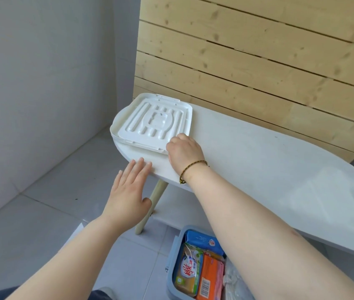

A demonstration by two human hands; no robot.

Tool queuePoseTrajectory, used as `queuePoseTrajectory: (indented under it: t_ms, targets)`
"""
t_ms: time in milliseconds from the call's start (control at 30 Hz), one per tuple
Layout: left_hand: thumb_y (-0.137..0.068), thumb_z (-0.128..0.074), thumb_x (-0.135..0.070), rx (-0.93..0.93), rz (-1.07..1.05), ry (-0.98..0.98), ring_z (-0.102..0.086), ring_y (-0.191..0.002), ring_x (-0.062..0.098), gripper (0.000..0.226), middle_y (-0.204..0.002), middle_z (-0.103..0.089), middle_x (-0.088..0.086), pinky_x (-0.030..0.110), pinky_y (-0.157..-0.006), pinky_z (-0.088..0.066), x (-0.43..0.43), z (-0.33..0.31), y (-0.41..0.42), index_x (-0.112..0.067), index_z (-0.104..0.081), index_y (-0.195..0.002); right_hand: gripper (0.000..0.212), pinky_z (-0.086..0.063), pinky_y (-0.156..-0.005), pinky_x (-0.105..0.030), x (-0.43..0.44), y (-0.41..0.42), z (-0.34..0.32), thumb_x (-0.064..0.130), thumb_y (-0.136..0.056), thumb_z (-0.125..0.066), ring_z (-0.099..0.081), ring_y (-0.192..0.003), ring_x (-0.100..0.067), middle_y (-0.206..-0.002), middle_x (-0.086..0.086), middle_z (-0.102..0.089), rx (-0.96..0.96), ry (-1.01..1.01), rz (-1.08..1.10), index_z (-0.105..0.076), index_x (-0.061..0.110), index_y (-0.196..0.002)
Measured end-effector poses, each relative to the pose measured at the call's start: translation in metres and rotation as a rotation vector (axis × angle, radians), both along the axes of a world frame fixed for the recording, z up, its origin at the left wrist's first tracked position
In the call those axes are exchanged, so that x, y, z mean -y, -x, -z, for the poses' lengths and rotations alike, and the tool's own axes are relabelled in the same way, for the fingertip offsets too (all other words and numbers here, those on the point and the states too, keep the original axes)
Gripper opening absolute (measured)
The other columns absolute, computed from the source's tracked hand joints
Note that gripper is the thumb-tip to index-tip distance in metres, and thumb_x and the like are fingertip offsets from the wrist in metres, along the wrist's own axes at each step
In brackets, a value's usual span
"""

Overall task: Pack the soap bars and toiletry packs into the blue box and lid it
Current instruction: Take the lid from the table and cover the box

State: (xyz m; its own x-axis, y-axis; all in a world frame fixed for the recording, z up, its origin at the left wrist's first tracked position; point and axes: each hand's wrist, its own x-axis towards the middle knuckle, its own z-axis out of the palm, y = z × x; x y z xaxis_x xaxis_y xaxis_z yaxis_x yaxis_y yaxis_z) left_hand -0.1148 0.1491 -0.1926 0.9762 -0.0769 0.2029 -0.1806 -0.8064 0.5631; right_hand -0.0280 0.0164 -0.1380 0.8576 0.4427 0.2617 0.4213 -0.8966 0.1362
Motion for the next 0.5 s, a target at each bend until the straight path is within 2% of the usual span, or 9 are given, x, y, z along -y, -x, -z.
queuePoseTrajectory:
  t_ms: [67,133,233,333,367,433,500]
  targets:
    - [-0.081,-0.053,-0.002,0.011,-0.082,0.136,0.005,-0.144,0.017,0.077,-0.157,-0.003,0.002,0.033,-0.115,0.002,-0.004,-0.003,-0.001,-0.017,-0.012,-0.145,0.026,-0.034,-0.072,-0.031,0.003,0.002,0.000,-0.002,-0.089,-0.037,-0.049,-0.108,-0.028,-0.114,-0.012,-0.056,-0.015,-0.026,0.030,-0.056,0.001,-0.107]
    - [-0.082,-0.054,0.000,0.028,-0.174,0.239,0.001,-0.144,0.019,0.076,-0.156,-0.007,0.005,0.035,-0.116,-0.004,-0.012,-0.006,-0.003,-0.013,-0.013,-0.145,0.024,-0.033,-0.063,-0.032,0.010,0.011,-0.001,-0.002,-0.089,-0.037,-0.054,-0.099,-0.031,-0.117,-0.013,-0.055,-0.035,-0.074,0.039,-0.054,0.001,-0.107]
    - [-0.084,-0.052,0.002,0.064,-0.244,0.374,-0.002,-0.144,0.017,0.074,-0.156,-0.009,0.004,0.032,-0.115,-0.007,-0.018,-0.014,0.001,-0.014,-0.012,-0.145,0.023,-0.048,-0.071,-0.036,0.022,0.036,-0.009,-0.001,-0.090,-0.045,-0.062,-0.095,-0.033,-0.123,-0.014,-0.061,-0.013,-0.249,-0.059,-0.062,-0.004,-0.104]
    - [-0.086,-0.053,0.001,0.205,-0.258,0.442,-0.006,-0.143,0.012,0.074,-0.156,-0.013,0.001,0.027,-0.112,-0.009,-0.020,-0.035,0.014,-0.019,-0.013,-0.145,0.015,-0.055,-0.072,-0.035,0.032,0.071,-0.028,-0.006,-0.080,-0.057,-0.070,-0.089,-0.033,-0.107,-0.019,-0.070,0.039,-0.454,-0.157,-0.069,-0.008,-0.089]
    - [-0.087,-0.053,0.000,0.258,-0.270,0.468,-0.007,-0.142,0.010,0.074,-0.156,-0.013,0.000,0.024,-0.111,-0.009,-0.022,-0.043,0.018,-0.020,-0.013,-0.145,0.015,-0.054,-0.073,-0.030,0.035,0.082,-0.032,-0.006,-0.079,-0.059,-0.070,-0.089,-0.032,-0.104,-0.018,-0.071,0.056,-0.491,-0.165,-0.070,-0.008,-0.088]
    - [-0.087,-0.055,-0.004,0.345,-0.292,0.496,-0.009,-0.141,0.007,0.072,-0.155,-0.013,-0.003,0.022,-0.110,-0.009,-0.030,-0.062,0.028,-0.021,-0.015,-0.145,0.017,-0.043,-0.085,-0.018,0.040,0.103,-0.039,-0.005,-0.081,-0.059,-0.068,-0.099,-0.026,-0.108,-0.016,-0.070,0.035,-0.577,-0.141,-0.071,-0.006,-0.094]
    - [-0.086,-0.059,-0.006,0.419,-0.281,0.435,-0.017,-0.140,0.012,0.064,-0.152,-0.024,0.001,0.030,-0.114,-0.013,-0.039,-0.082,0.041,-0.019,-0.029,-0.141,0.020,-0.033,-0.089,-0.002,0.045,0.127,-0.046,-0.005,-0.084,-0.058,-0.061,-0.103,-0.017,-0.113,-0.013,-0.068,0.010,-0.680,-0.136,-0.069,-0.003,-0.100]
